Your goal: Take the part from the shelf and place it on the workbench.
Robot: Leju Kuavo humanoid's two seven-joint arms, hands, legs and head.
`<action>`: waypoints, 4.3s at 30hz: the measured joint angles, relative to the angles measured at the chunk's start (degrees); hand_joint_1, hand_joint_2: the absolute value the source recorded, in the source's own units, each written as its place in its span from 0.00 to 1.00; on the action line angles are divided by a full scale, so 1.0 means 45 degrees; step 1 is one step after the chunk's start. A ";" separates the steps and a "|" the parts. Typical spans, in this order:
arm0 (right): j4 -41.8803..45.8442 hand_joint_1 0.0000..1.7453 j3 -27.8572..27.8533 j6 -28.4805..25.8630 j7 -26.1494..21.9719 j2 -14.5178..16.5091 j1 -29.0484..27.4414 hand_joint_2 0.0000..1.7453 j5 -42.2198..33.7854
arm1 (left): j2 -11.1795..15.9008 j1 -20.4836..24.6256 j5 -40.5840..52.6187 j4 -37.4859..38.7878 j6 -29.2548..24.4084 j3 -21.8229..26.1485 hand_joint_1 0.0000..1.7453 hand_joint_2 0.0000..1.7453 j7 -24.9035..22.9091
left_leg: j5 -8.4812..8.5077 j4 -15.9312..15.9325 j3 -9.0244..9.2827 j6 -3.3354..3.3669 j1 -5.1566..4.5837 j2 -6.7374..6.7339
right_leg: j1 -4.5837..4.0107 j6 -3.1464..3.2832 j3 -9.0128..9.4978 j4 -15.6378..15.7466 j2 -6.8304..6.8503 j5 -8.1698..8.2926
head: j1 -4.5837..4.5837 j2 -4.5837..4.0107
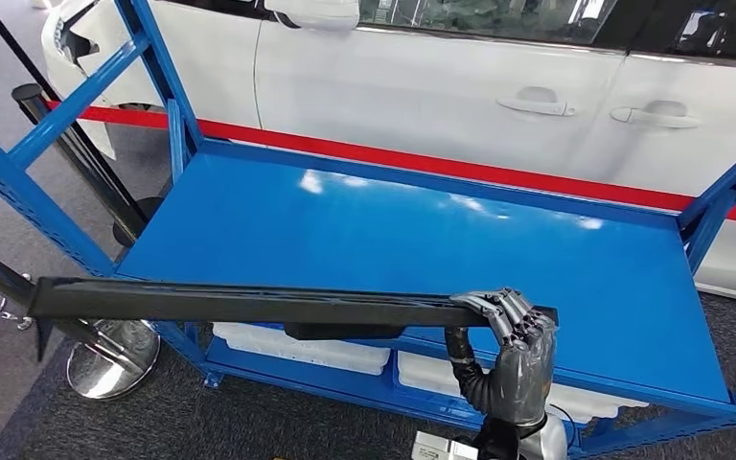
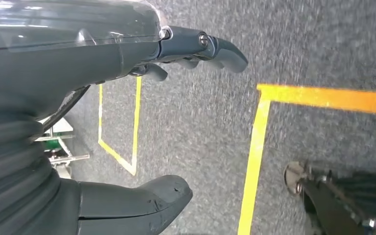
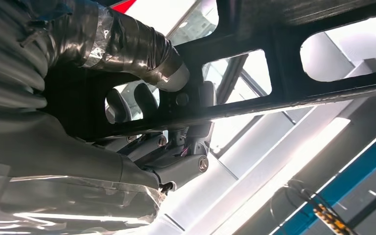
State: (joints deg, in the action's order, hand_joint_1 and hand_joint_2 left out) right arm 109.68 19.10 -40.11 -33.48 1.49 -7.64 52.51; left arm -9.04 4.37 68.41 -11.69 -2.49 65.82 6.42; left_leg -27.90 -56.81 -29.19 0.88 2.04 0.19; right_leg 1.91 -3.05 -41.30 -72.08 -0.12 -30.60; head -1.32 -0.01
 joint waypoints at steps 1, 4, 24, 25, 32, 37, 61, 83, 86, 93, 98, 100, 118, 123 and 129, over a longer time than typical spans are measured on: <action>0.0000 1.00 0.0000 0.0000 0.0007 -0.0001 0.0000 1.00 -0.0001 | -0.0006 -0.0012 0.0000 0.0000 0.0001 0.0001 0.00 1.00 0.0000 | -0.0077 -0.0008 0.0099 -0.0075 0.0041 0.0009 | 0.0050 -0.0036 0.0296 0.0665 0.0012 0.0466 | 0.0000 0.0000; -0.0006 1.00 0.0002 0.0009 0.0015 -0.0002 0.0011 1.00 -0.0006 | -0.0012 -0.0005 0.0000 0.0000 0.0000 0.0001 0.00 1.00 0.0001 | -0.0340 -0.0040 0.0308 -0.0386 0.0105 0.0027 | 0.0044 0.0033 0.1240 0.2677 0.0056 0.1103 | -0.0001 -0.0001; 0.0010 1.00 0.0163 0.0015 0.0051 0.0006 0.0041 1.00 -0.0087 | 0.0052 -0.0073 0.0052 0.0000 -0.0072 0.0001 0.00 1.00 -0.0001 | 0.0698 -0.0358 -0.1059 0.0336 -0.0517 0.0041 | -0.0553 0.0951 0.3196 0.2605 -0.0046 -0.0237 | -0.0004 -0.0002; 0.0012 1.00 0.0165 0.0015 0.0064 0.0005 0.0065 1.00 -0.0093 | 0.0050 -0.0060 0.0074 -0.0001 -0.0121 0.0000 0.00 1.00 -0.0002 | 0.0716 -0.0260 -0.0889 0.0357 -0.0468 0.0043 | -0.0539 0.0895 0.2992 0.2173 -0.0044 -0.0325 | -0.0003 -0.0002; -0.0002 1.00 0.0166 0.0015 0.0124 -0.0015 0.0080 1.00 -0.0083 | 0.0028 -0.0021 0.0140 0.0000 -0.0399 -0.0001 0.00 1.00 -0.0079 | 0.0260 -0.0194 -0.0323 0.0183 -0.0271 0.0056 | -0.0087 0.0336 0.1100 0.0991 -0.0016 -0.0373 | -0.0002 -0.0004; -0.0009 1.00 0.0180 0.0018 0.0132 -0.0026 0.0083 1.00 -0.0074 | -0.0001 -0.0001 0.0151 0.0000 -0.0409 -0.0001 0.00 1.00 -0.0089 | -0.0104 -0.0315 -0.0179 -0.0140 -0.0236 0.0054 | -0.0120 0.0532 0.1504 0.2822 0.0055 0.0783 | -0.0001 -0.0004; -0.0005 1.00 0.0221 0.0016 0.0225 -0.0026 0.0095 1.00 -0.0074 | -0.0003 0.0011 0.0117 0.0000 -0.0381 -0.0001 0.00 1.00 -0.0119 | -0.0189 -0.0060 0.0054 -0.0412 -0.0232 -0.0004 | -0.0218 0.0803 0.1671 0.2896 0.0037 0.0896 | 0.0002 -0.0002; -0.0200 1.00 0.0254 0.0016 0.0361 -0.0069 0.0181 1.00 -0.0189 | -0.0111 0.0045 0.0436 -0.0002 -0.1264 -0.0021 0.00 1.00 -0.0794 | -0.0082 0.0199 0.0366 -0.0418 0.0128 -0.0013 | 0.0227 0.0031 0.1308 0.2253 0.0015 0.0920 | -0.0004 -0.0002; -0.0223 1.00 0.0291 0.0019 0.0426 -0.0078 0.0215 1.00 -0.0185 | -0.0095 0.0079 0.0480 -0.0005 -0.1204 -0.0030 0.00 1.00 -0.0651 | -0.0397 -0.0175 0.0181 -0.0677 0.0092 0.0006 | 0.0207 0.0338 0.1408 0.2552 -0.0079 0.0830 | 0.0010 -0.0004; -0.0219 1.00 0.0349 0.0019 0.0443 -0.0079 0.0244 1.00 -0.0182 | -0.0081 0.0072 0.0339 -0.0005 -0.0685 -0.0035 0.00 1.00 -0.0301 | -0.0296 0.0024 0.0258 -0.0320 0.0097 0.0008 | 0.0161 0.0630 0.1357 0.2515 -0.0061 0.0788 | 0.0017 -0.0002; -0.0219 1.00 0.0350 0.0019 0.0425 -0.0079 0.0245 1.00 -0.0182 | -0.0080 0.0066 0.0349 -0.0005 -0.0795 -0.0035 0.00 1.00 -0.0402 | -0.0262 0.0065 0.0253 -0.0515 0.0121 0.0008 | 0.0094 0.0660 0.1361 0.2508 -0.0054 0.0778 | 0.0017 -0.0002; -0.0219 1.00 0.0350 0.0019 0.0423 -0.0079 0.0245 1.00 -0.0182 | -0.0080 0.0066 0.0367 -0.0005 -0.0814 -0.0035 0.00 1.00 -0.0435 | -0.0265 0.0071 0.0251 -0.0783 0.0138 0.0008 | 0.0089 0.0659 0.1363 0.2505 -0.0053 0.0778 | 0.0017 -0.0002; -0.0221 1.00 0.0482 0.0018 0.0383 -0.0083 0.0304 1.00 -0.0192 | -0.0022 0.0076 0.0516 -0.0005 -0.1089 -0.0035 0.00 1.00 -0.0562 | -0.0206 -0.0122 0.0090 -0.0314 0.0064 0.0004 | 0.0222 0.0083 0.1509 0.2805 -0.0039 0.0984 | 0.0013 -0.0002; -0.0270 1.00 0.0488 0.0015 0.0370 -0.0101 0.0344 1.00 -0.0197 | -0.0050 0.0048 0.0520 -0.0005 -0.1121 -0.0035 0.00 1.00 -0.0574 | 0.0052 0.0137 0.0123 -0.0074 0.0010 -0.0078 | 0.0121 0.0095 0.0103 -0.0195 -0.0009 -0.0501 | 0.0011 -0.0002; -0.0333 1.00 0.0497 0.0017 0.0373 -0.0124 0.0384 1.00 -0.0208 | -0.0051 0.0058 0.0520 -0.0005 -0.1185 -0.0035 0.00 1.00 -0.0590 | -0.0232 -0.0208 0.0062 -0.0316 -0.0079 -0.0007 | 0.0052 0.0302 0.1415 0.2516 0.0008 0.0962 | 0.0013 -0.0004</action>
State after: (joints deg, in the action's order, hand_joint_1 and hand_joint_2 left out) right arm 108.18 21.34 -40.03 -31.81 0.93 -5.91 51.58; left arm -9.27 4.63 70.75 -11.72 -7.82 65.66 3.76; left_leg -28.94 -57.75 -28.91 -0.54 1.69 0.16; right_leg 2.14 -1.69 -34.93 -60.76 -0.09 -26.27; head -1.26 -0.02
